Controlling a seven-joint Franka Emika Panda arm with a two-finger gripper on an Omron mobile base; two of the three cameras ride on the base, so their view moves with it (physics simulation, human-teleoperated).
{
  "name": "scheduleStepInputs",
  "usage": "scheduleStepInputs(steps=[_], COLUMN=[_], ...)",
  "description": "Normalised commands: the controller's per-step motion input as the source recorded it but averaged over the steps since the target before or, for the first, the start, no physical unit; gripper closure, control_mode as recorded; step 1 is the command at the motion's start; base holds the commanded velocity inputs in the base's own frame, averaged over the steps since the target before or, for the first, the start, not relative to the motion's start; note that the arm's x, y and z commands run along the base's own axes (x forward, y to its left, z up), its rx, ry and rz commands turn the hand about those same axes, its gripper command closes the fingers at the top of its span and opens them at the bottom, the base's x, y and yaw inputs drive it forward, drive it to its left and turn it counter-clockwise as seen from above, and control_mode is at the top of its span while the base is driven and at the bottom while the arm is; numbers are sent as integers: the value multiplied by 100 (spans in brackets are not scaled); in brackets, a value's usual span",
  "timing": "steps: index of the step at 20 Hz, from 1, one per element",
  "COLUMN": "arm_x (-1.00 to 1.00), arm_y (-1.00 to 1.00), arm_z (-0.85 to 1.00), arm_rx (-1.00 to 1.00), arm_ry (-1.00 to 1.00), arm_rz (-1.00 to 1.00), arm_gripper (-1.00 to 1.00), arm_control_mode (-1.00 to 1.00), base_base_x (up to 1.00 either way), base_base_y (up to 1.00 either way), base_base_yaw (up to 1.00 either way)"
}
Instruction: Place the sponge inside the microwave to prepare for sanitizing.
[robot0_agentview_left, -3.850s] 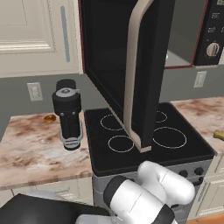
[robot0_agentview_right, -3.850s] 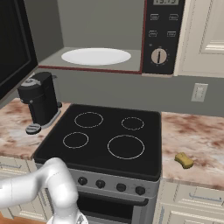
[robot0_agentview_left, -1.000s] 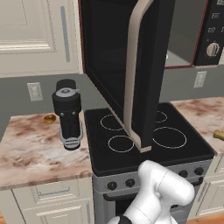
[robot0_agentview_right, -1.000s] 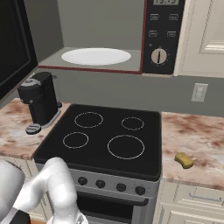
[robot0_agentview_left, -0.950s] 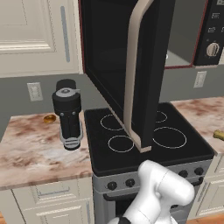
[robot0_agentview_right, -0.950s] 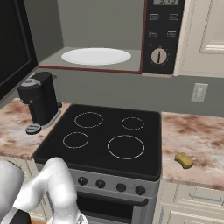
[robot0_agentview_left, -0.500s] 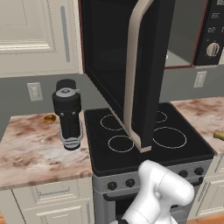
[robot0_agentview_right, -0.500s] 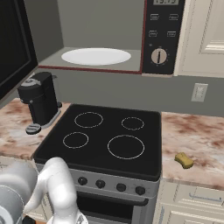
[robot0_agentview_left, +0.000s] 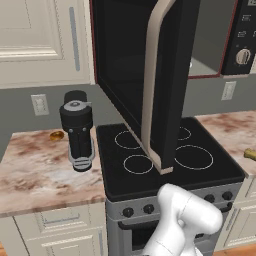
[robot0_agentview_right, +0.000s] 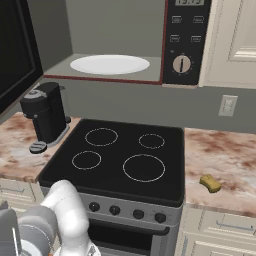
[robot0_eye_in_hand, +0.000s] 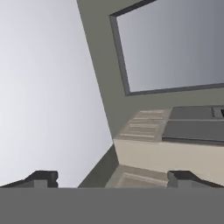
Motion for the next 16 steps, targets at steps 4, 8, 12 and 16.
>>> scheduleStepInputs(steps=[4,8,12,16], arm_x=[30,41,40,27], arm_y=[-4,-17,-45,-49], arm_z=[2,5,0,0], arm_rx=[-1,-2,0,0], arm_ry=[47,52,42,38], arm_rz=[2,0,0,0], arm_gripper=[-100,-100,-100,-100], arm_control_mode=[-100,-100,-100,-100], base_base_x=[0,0,0,0], base_base_y=[0,0,0,0], base_base_yaw=[0,0,0,0])
